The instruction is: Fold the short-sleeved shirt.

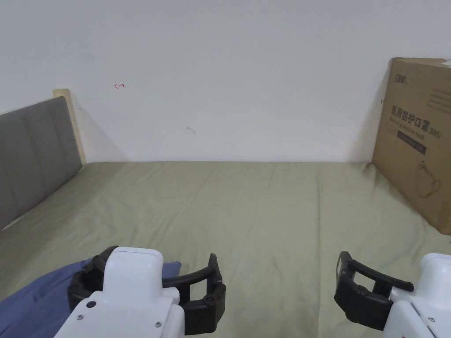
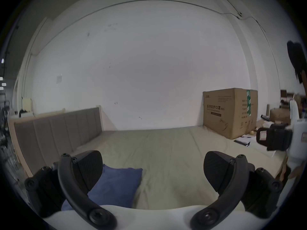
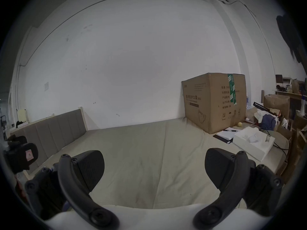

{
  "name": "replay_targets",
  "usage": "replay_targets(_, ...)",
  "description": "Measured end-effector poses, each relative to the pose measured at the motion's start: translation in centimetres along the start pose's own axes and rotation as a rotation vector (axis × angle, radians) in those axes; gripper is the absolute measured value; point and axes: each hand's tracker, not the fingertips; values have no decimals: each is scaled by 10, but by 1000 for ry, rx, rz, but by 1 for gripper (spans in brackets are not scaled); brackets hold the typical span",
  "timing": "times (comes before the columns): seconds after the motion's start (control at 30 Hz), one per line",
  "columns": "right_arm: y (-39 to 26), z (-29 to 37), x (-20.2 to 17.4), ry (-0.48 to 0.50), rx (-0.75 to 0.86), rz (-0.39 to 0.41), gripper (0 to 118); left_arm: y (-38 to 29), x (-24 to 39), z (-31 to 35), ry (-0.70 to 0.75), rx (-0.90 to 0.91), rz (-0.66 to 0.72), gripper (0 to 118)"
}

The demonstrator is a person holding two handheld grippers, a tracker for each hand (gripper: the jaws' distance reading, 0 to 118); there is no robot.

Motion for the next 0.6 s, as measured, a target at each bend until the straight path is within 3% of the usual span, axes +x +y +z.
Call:
replay_targets(0.1,8,7,-6,-25,46,75,116,8,-6,2,-8,27,42,118)
replay_targets(0.17,14,12,-9,-51,91,109,103,17,-7,6,-5,43,62,116)
replay_targets(0.2,16,14,-12,-51,95,121,88,19,-8,8,-8,52,77,110)
replay_targets(0.23,18,16,-12,-45,89,132,52,20,-9,9,-13,61,84,85)
replay_targets(0.27,19,16,-14,-44,86,144,23,19,-8,9,-12,64,81,52)
replay_targets(0.3,17,14,-17,-59,86,160,5,17,-9,7,2,65,72,13)
replay_targets(0.33,14,14,-20,-87,90,170,3,15,-9,4,30,49,60,0)
replay_targets(0.43,12,13,-21,-28,58,181,0,10,-18,4,-36,-11,64,0)
replay_targets(0.6,14,6,-37,46,32,133,0,13,-38,10,20,5,119,0)
